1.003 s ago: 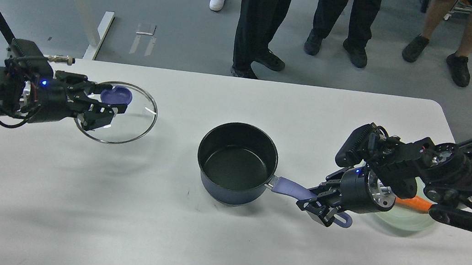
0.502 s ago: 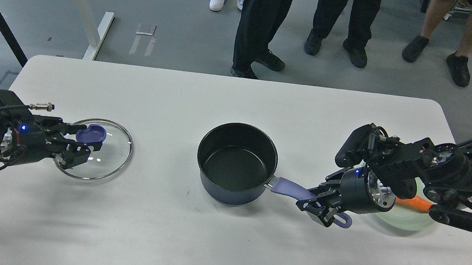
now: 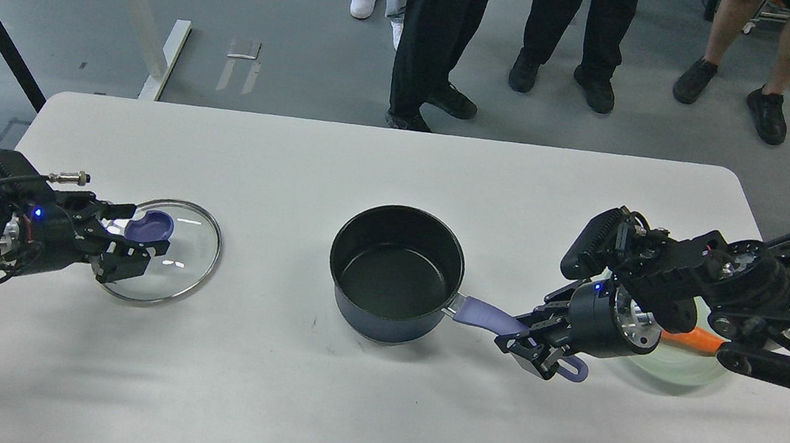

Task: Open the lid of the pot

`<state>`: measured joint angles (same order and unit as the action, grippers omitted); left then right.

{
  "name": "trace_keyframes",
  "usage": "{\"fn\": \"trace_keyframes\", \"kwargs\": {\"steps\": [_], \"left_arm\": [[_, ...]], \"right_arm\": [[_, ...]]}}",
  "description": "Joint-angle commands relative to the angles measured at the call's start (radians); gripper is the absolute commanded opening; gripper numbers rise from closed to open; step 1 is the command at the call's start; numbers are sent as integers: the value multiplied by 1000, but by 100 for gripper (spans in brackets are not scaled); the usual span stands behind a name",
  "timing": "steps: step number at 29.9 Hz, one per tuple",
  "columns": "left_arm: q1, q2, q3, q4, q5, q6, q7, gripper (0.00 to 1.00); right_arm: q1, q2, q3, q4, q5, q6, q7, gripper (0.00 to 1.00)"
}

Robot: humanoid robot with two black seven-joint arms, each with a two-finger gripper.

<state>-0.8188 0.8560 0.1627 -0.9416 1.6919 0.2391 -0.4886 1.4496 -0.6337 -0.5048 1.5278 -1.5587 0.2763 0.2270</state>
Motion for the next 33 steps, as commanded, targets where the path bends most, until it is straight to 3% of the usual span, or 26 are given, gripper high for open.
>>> {"fn": "trace_keyframes", "kwargs": {"steps": [1,5,8,11,19,24,29,33], "left_arm": [[-2,5,-2,-2,-1,0,0,83],[-16,11,-15,-2,-72,-1,0,91],[-42,17,-17,-2,-217,-3,0,99],[-85,29,-15,0,-378,-7,0,99],[-146,37,-23,0,-805,-12,0,99],[-197,37,-23,0,-1127,-43,0,99],[-221,43,-38,0,-1320,-124,0,99],[-212,38,-141,0,-1417,-178,0,99]], "right_arm": [[2,0,0,0,2,0,0,35],[2,0,0,0,5,-2,2,40],[2,-1,0,0,6,-2,2,53],[2,0,2,0,11,-3,5,73],[11,-12,15,-1,22,-15,15,94],[43,-55,87,-3,187,-40,35,98],[-12,-126,313,-6,215,-39,63,98],[-106,-132,506,-24,267,-45,72,98]]}}
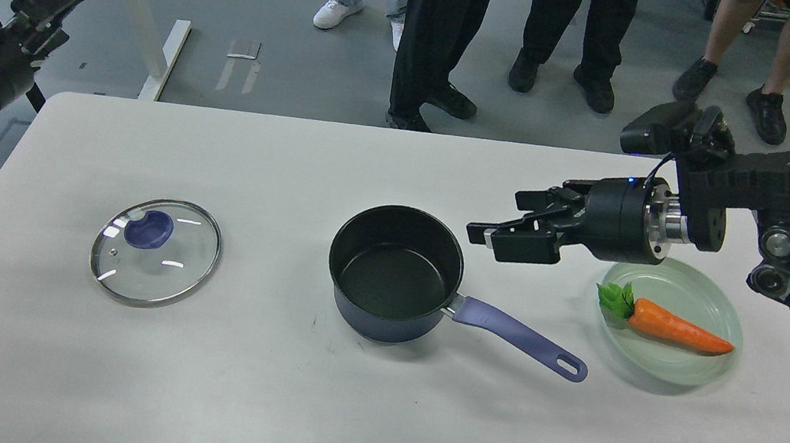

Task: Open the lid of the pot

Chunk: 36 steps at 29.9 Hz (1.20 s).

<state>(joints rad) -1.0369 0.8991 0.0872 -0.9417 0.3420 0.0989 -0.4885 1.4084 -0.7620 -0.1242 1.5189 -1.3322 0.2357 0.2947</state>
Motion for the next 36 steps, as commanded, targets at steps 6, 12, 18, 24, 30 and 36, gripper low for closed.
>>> {"fn": "trace_keyframes", "kwargs": {"steps": [6,12,18,24,30,36], "left_arm": [[9,-51,-104,26,-182,-67,0,99],[11,-202,-106,191,-268,-100,0,99],[12,-314,-107,335,-353,-241,0,99],[15,-388,-107,397,-471,-271,0,99],[27,-428,-107,397,-514,-298,0,99],[70,-454,-203,396,-541,-343,0,99]], "right_arm": [[-196,7,348,-118,139,-9,4,99],[-282,76,442,-302,335,-9,6,100],[-333,138,448,-457,537,-9,26,100],[-364,271,471,-650,767,-10,58,100],[-422,394,587,-813,1076,-7,60,100],[-443,532,765,-924,1284,-7,57,100]]}}
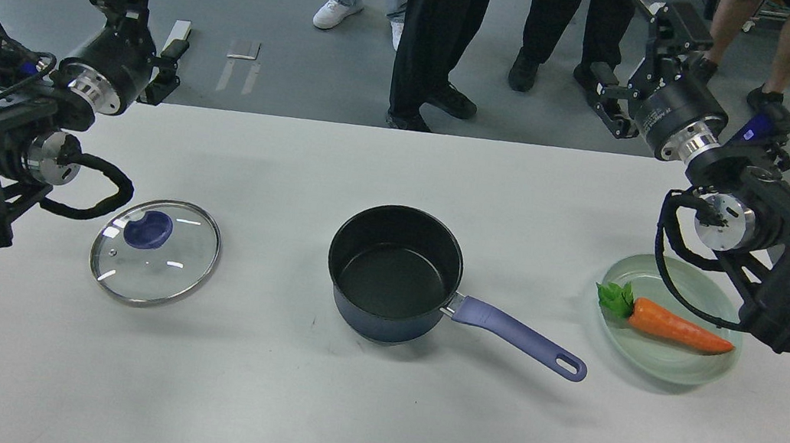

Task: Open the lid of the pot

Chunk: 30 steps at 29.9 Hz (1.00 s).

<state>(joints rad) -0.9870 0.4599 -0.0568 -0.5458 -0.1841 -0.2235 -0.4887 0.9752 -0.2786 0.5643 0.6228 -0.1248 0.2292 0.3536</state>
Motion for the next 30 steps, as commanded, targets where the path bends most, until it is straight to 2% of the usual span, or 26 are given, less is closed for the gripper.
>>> {"fn": "trace_keyframes", "kwargs": {"steps": [1,4,10,30], "left_arm": [[27,-20,-87,0,-17,-25,0,99],[40,-40,-161,0,-17,-27,0,99],[62,-60,-202,0,-18,-30,0,99],[77,-41,-239,-10,-46,-30,0,99]], "right_arm": [[-15,55,101,-29,89,-1,-2,100],[-32,77,190,-29,102,-1,-1,100],[-101,150,321,-29,169,9,-10,100],[-138,151,342,-26,223,9,-5,100]]}}
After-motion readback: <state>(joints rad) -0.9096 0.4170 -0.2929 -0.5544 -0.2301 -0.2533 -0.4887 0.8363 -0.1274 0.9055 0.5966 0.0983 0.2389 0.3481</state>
